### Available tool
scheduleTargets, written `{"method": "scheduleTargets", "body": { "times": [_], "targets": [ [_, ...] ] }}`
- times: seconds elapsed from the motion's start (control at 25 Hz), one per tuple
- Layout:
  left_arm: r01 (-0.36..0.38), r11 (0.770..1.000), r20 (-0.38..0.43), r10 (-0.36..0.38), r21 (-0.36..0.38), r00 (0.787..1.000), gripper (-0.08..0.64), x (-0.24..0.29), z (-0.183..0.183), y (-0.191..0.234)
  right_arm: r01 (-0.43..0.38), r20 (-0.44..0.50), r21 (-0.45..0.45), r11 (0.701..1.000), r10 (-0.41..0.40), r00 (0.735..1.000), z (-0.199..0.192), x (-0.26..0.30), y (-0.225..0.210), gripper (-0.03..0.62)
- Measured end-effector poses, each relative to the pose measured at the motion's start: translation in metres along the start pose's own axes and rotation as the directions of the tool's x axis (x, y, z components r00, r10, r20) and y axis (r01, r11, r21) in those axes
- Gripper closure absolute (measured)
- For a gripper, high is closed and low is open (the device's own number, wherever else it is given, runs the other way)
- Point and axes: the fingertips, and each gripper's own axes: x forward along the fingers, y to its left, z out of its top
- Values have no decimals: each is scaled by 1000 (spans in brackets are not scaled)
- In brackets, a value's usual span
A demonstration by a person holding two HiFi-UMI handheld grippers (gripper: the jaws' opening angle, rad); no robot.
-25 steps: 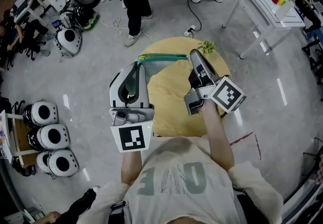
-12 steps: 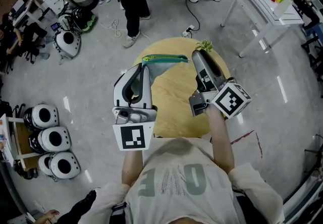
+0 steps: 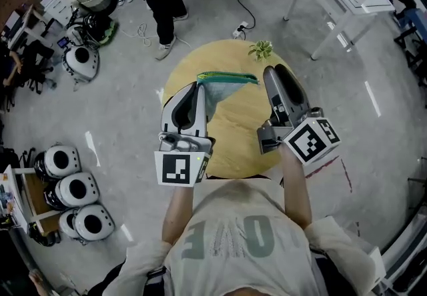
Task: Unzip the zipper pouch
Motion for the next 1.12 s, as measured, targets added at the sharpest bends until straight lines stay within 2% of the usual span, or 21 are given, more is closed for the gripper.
{"method": "scheduleTargets", "body": {
  "times": [0.12,0.36,0.48,0.64,0.76,0.92,1.12],
  "targets": [
    [0,999,-64,-3,-39,998,532,3,-27,-4,18,-5,-27,999,-18,1000,-1,-7,-5,432],
    [16,990,-181,-41,-139,983,532,2,-81,-24,59,-18,-21,998,-59,998,-7,-17,-18,433],
    [16,978,-224,-63,-206,973,532,-2,-103,-32,75,-35,-17,997,-76,997,-15,-20,-21,433],
    [31,971,-294,-103,-239,950,532,-5,-137,-40,94,-48,-9,996,-94,994,-20,-21,-24,433],
    [-11,958,-360,-97,-286,928,532,-11,-169,-37,104,-64,-18,994,-105,992,-26,-21,-26,433],
    [-117,936,-453,-49,-332,890,532,-20,-209,-19,123,-83,-15,992,-124,989,-33,-21,-29,433],
    [-197,925,-500,9,-324,866,532,-26,-234,12,136,-114,-21,990,-138,984,-43,-14,-31,433]
  ]
}}
